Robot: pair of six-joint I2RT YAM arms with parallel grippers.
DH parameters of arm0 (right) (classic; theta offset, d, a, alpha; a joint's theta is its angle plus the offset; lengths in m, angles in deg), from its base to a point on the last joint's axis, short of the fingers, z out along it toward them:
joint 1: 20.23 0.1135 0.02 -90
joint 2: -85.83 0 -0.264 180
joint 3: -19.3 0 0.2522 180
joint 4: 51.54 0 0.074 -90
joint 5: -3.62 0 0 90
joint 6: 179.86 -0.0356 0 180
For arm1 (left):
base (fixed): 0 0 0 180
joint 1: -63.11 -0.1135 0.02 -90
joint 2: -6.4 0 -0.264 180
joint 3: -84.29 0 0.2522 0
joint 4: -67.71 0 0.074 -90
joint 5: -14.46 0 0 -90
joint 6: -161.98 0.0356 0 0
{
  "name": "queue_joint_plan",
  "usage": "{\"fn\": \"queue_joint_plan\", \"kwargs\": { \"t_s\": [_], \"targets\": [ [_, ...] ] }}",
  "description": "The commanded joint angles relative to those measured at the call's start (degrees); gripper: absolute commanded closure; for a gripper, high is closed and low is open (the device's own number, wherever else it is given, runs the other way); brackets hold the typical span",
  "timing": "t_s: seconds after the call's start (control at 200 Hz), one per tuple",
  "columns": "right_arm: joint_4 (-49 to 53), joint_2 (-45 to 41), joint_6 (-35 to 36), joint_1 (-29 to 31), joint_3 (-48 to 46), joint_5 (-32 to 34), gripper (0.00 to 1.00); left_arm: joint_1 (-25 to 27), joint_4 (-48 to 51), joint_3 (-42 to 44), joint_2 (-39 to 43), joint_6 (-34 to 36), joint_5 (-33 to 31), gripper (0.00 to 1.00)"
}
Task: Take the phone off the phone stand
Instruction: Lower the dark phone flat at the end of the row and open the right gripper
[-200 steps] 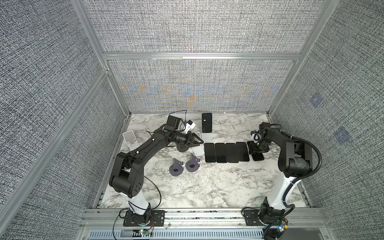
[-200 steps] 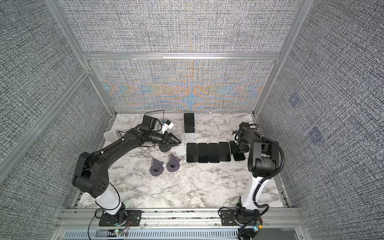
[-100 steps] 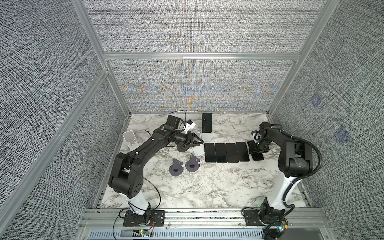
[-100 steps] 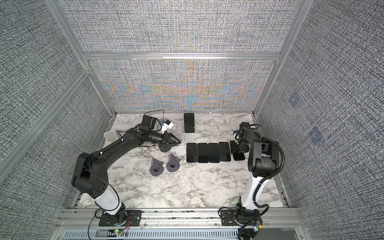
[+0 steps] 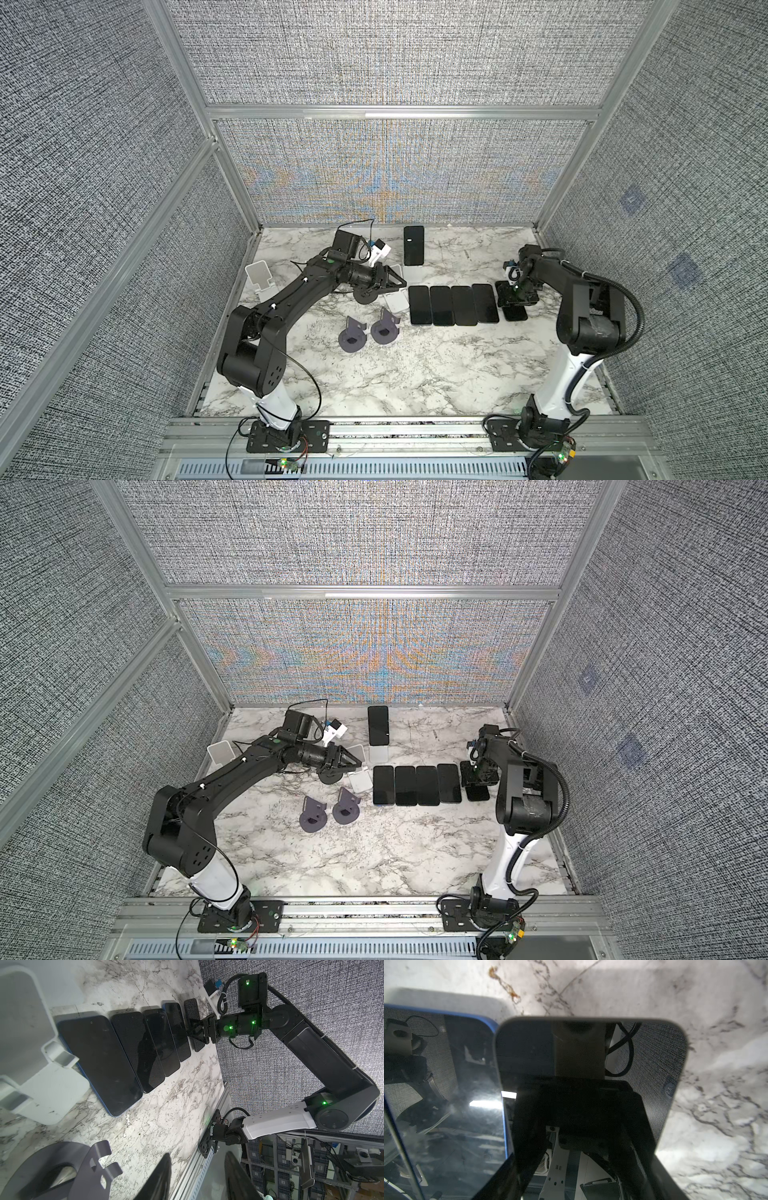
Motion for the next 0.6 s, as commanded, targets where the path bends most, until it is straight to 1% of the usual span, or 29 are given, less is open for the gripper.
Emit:
{"fn": "queue_joint_plan", "kwargs": {
  "t_s": [0.0, 0.225, 0.4, 0.485, 0.595],
  "targets": [
    [2.7, 0.7, -0.5, -0.1, -0.2, -1.6, 0.49, 0.0, 0.3, -0.4, 0.4, 0.9, 0.1, 0.56],
    [3.3, 0.8, -0.4, -0.1, 0.2, -2.1, 0.41, -0.1, 0.5, -0.5, 0.3, 1.0, -0.2, 0.56],
    [3.6, 0.5, -0.1, -0.1, 0.3, -2.1, 0.38, -0.1, 0.6, -0.5, 0.4, 1.1, -0.1, 0.56],
    [3.6, 0.4, -0.3, -0.1, 0.3, -2.1, 0.30, -0.1, 0.6, -0.5, 0.4, 1.3, -0.2, 0.56],
    [3.7, 0.3, -0.4, 0.0, 0.4, -2.0, 0.26, 0.0, 0.7, -0.6, 0.4, 1.3, -0.1, 0.56]
  ]
}}
